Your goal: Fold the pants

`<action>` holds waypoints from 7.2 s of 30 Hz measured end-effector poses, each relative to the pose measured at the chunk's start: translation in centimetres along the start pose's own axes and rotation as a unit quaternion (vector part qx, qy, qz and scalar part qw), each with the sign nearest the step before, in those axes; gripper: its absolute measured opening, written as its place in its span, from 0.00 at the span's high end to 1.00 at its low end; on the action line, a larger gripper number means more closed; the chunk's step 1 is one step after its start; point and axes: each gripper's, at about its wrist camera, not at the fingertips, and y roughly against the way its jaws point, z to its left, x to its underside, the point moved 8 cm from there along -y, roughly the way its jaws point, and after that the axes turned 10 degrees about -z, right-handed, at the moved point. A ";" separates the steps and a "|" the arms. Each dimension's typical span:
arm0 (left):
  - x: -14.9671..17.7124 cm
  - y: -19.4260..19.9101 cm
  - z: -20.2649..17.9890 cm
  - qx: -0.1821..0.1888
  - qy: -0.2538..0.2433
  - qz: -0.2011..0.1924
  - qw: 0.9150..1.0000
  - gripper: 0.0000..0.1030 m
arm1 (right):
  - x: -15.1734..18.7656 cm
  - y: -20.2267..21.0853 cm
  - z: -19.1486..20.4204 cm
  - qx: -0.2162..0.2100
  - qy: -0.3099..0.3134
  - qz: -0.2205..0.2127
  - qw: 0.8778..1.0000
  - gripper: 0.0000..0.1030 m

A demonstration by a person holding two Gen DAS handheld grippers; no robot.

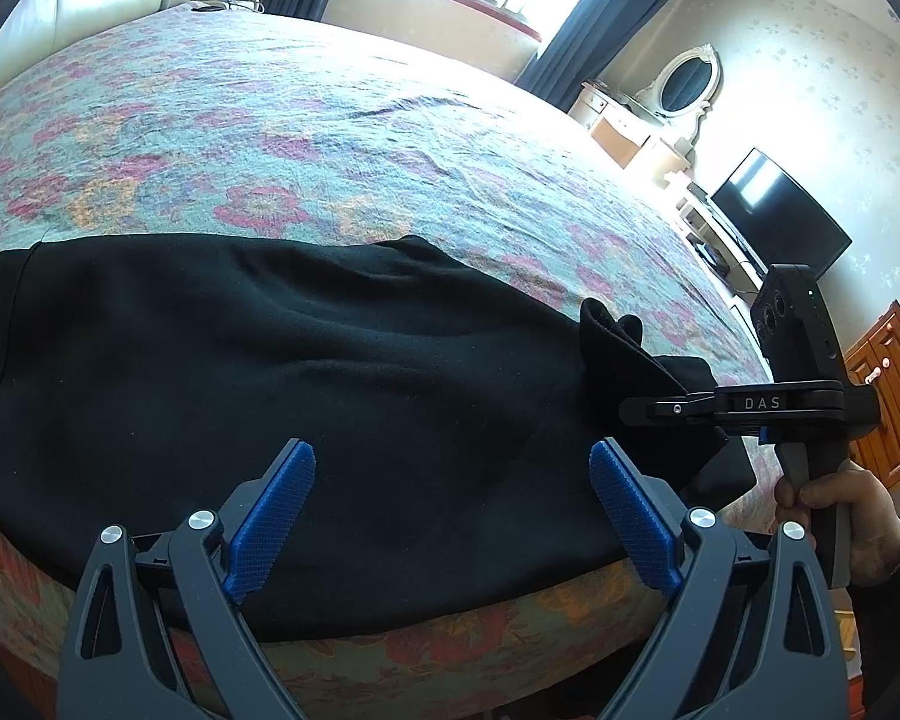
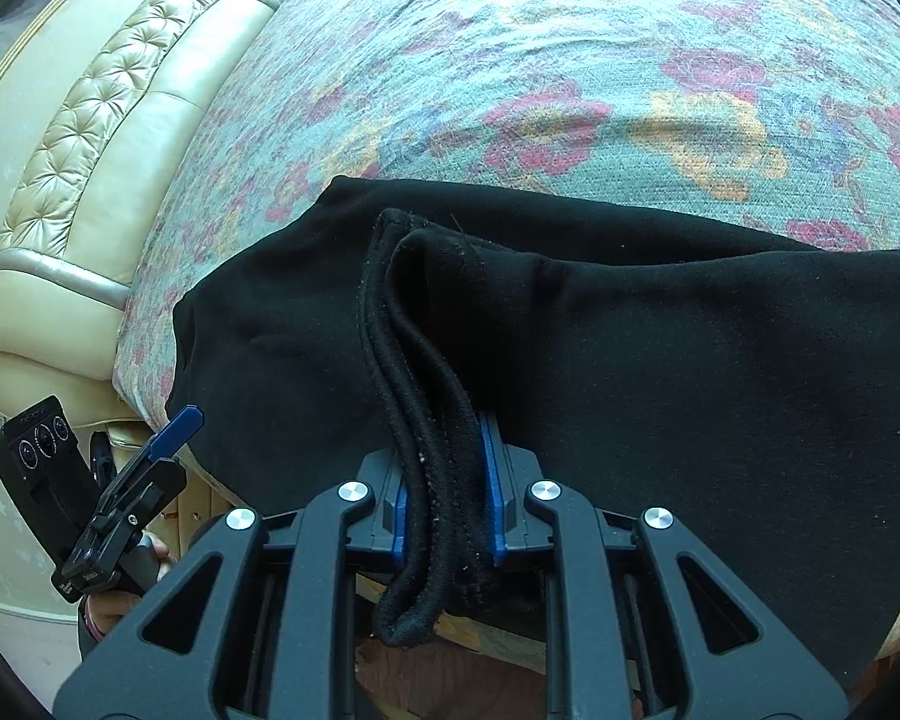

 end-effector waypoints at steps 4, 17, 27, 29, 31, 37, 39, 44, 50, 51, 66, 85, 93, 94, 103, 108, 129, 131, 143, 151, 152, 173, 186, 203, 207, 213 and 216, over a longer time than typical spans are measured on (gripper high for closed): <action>0.0 -0.1 0.0 0.000 0.000 0.001 1.000 0.11 | 0.2 -0.4 -0.1 -0.004 -0.010 -0.001 1.000 0.78; 0.1 -0.3 0.5 -0.004 0.003 0.005 1.000 0.11 | 1.0 -2.1 1.5 -0.045 -0.039 -0.003 0.998 0.52; 0.2 -0.4 0.5 -0.005 0.003 0.008 1.000 0.11 | 1.0 -2.7 4.0 -0.106 -0.057 -0.017 0.993 0.39; 0.3 -0.3 0.6 -0.005 0.004 0.008 1.000 0.11 | 0.8 -1.9 4.6 -0.119 -0.054 -0.033 0.991 0.39; 0.3 -0.3 0.8 -0.007 0.005 0.008 1.000 0.11 | 0.4 -0.6 4.7 -0.117 -0.047 -0.057 0.990 0.39; 0.4 -0.5 1.3 -0.010 0.016 0.010 1.000 0.11 | 0.1 0.7 2.3 -0.057 -0.033 -0.075 0.995 0.39; 0.5 -0.5 1.2 -0.009 0.010 0.010 1.000 0.11 | 0.4 0.0 1.3 -0.062 -0.052 -0.067 0.994 0.39; 0.8 -0.8 1.0 -0.008 0.004 0.015 1.000 0.11 | 1.4 -2.8 1.9 -0.113 -0.081 -0.039 0.990 0.23; 0.8 -0.7 1.3 -0.011 0.007 0.015 1.000 0.11 | 0.5 -1.4 2.8 -0.119 -0.079 -0.070 0.987 0.19; 0.8 -0.7 1.4 -0.012 0.009 0.013 1.000 0.11 | 0.4 -1.0 3.1 -0.114 -0.072 -0.077 0.988 0.19; 1.1 -1.0 2.5 -0.016 0.019 0.018 1.000 0.11 | 2.4 -3.4 4.4 -0.090 -0.016 -0.030 0.995 0.33; -0.2 1.4 6.5 -0.050 0.015 -0.007 0.999 0.11 | 4.7 0.9 6.0 0.078 0.171 -0.122 0.975 0.19; -1.4 6.0 17.0 -0.100 0.122 -0.043 0.987 0.11 | 3.8 2.6 3.9 0.136 0.199 -0.151 0.959 0.16; -1.5 6.4 18.2 -0.090 0.138 -0.046 0.985 0.11 | 3.7 2.8 3.7 0.137 0.198 -0.153 0.958 0.16; -2.8 8.4 23.6 -0.076 0.155 -0.053 0.983 0.11 | 3.4 2.4 2.6 0.152 0.193 -0.146 0.958 0.16; -1.9 6.9 24.8 -0.067 0.150 -0.002 0.986 0.11 | 3.6 2.5 2.3 0.144 0.181 -0.145 0.962 0.16; -2.9 4.0 23.6 0.087 0.157 0.061 0.982 0.11 | 4.9 1.3 0.9 0.119 0.137 -0.119 0.976 0.15; -3.2 4.1 24.1 0.090 0.189 0.048 0.977 0.11 | 5.0 1.3 0.9 0.114 0.133 -0.118 0.978 0.15; -2.4 3.4 24.4 0.055 0.213 0.056 0.974 0.72 | 5.3 1.3 0.7 0.103 0.121 -0.118 0.980 0.15; -5.1 4.7 20.4 0.064 0.170 0.019 0.983 0.86 | 5.3 1.6 0.2 0.089 0.106 -0.124 0.983 0.15; -5.6 5.0 19.2 0.075 0.165 0.014 0.983 0.86 | 5.2 1.7 0.2 0.086 0.102 -0.126 0.983 0.15; -7.3 -0.1 -5.1 0.174 0.013 0.033 0.984 0.86 | 4.0 6.4 -1.0 0.047 0.042 -0.178 0.982 0.15; 0.2 -10.5 -9.5 0.093 -0.027 0.097 0.991 0.85 | 3.5 7.9 -4.0 0.026 -0.021 -0.195 0.980 0.15; 0.2 -9.5 -12.5 0.130 0.006 0.112 0.985 0.48 | 3.8 8.0 -5.9 -0.012 -0.077 -0.197 0.977 0.15; -0.6 -9.7 -14.3 0.145 0.011 0.111 0.983 0.44 | 3.8 8.1 -6.2 -0.019 -0.090 -0.199 0.976 0.15; -1.4 -8.9 -16.7 0.204 0.051 0.113 0.971 0.43 | 4.0 8.8 -6.8 -0.035 -0.109 -0.196 0.974 0.15; -2.4 -7.0 -15.7 0.189 0.035 0.086 0.978 0.43 | 3.8 8.7 -6.7 -0.050 -0.115 -0.190 0.974 0.10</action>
